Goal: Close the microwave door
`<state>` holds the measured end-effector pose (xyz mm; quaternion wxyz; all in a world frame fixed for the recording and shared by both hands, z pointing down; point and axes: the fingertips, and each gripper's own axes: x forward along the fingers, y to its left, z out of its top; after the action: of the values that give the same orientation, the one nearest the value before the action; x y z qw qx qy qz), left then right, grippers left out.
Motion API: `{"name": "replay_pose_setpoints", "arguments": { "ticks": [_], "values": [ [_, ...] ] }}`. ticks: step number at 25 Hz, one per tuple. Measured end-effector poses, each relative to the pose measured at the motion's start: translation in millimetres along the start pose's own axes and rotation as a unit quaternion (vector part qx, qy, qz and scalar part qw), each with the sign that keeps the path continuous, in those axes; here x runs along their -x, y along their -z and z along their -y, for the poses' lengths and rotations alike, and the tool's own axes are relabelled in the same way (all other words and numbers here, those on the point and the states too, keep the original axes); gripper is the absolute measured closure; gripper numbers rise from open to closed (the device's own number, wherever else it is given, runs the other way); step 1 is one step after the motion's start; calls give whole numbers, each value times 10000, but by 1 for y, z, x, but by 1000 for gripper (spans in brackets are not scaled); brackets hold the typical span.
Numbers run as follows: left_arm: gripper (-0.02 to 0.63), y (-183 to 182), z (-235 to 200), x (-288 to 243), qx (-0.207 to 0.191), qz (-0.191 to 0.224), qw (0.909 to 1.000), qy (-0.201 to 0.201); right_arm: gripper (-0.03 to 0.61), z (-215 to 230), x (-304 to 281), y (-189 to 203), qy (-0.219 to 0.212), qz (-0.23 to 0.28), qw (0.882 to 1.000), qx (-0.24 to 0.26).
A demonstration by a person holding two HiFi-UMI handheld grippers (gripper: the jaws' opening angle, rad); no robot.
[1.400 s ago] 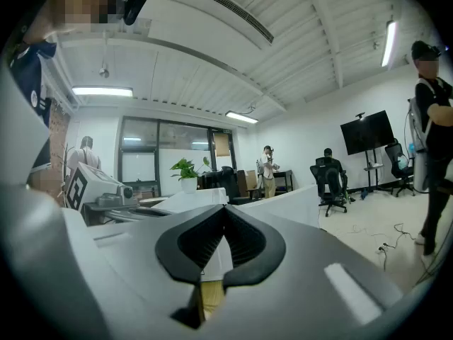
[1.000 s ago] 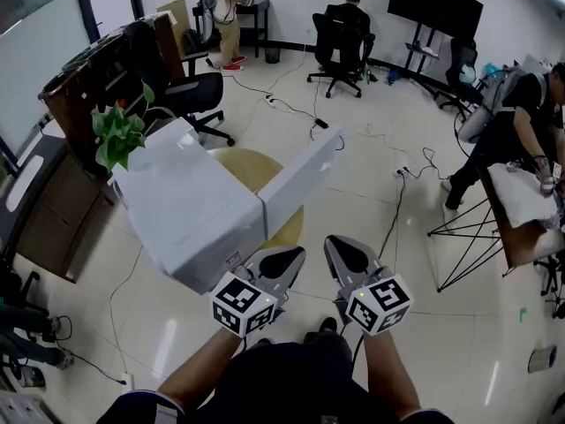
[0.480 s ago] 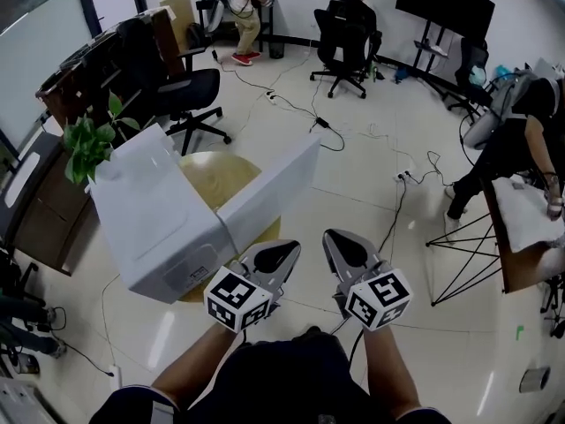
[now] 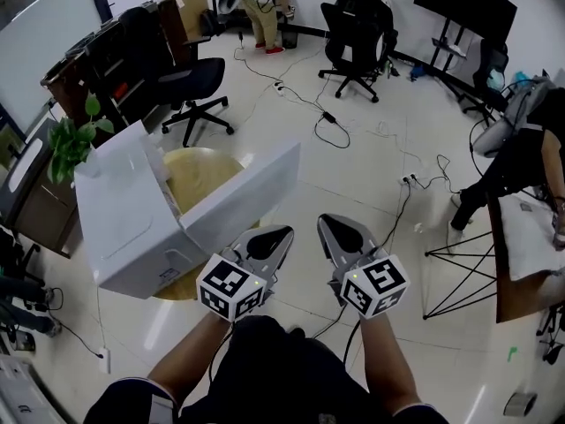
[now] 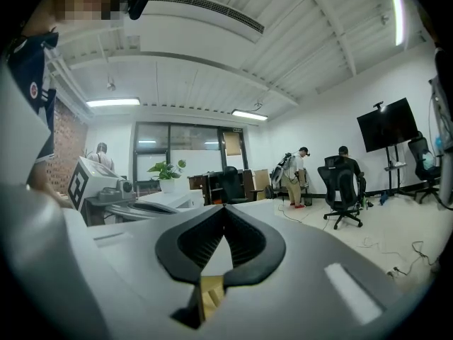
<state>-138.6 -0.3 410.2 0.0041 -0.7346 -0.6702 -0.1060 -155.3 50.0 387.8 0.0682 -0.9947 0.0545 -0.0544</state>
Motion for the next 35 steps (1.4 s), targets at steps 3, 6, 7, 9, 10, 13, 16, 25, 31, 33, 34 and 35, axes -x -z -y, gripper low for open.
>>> {"name": "replay_pose_setpoints", "arguments": {
  "ticks": [3,6,7,9,10,13,16,25,31,33,34,35],
  "values": [
    [601,0,-1,-16,25,-49,10000,-33,577,18,-2,-5,-29,14,10000,30],
    [601,-4,-8,-35,47,-38,10000,-56,577,34,-9,-9,-78,25,9999,118],
    [601,-5,-11,-41,54,-20,10000,-71,577,38,-13,-9,-106,19,9998,137],
    [601,-8,-19,-53,58,14,9999,-123,577,47,-22,-10,-173,2,9997,150],
    [601,-8,-23,-59,50,29,9999,-159,577,52,-27,-9,-206,-11,9997,149],
    [601,-10,-41,-78,55,45,9996,-273,577,69,-45,-8,-298,-88,9994,145],
    [601,-10,-63,-93,86,2,9992,-389,577,85,-67,-9,-407,-149,9989,154],
    [601,-12,-109,-115,176,59,9976,-674,577,105,-129,-7,-830,-422,9953,256],
    [601,-12,-120,-116,347,132,9962,-793,577,101,-155,1,-1229,-668,9893,412],
    [601,-12,-124,-115,395,175,9949,-912,577,101,-163,10,-1382,-811,9859,484],
    [601,-11,-126,-115,411,185,9941,-982,577,102,-167,16,-1460,-878,9841,507],
    [601,-11,-127,-116,418,188,9934,-1050,577,104,-171,21,-1539,-934,9823,517]
  ]
}}
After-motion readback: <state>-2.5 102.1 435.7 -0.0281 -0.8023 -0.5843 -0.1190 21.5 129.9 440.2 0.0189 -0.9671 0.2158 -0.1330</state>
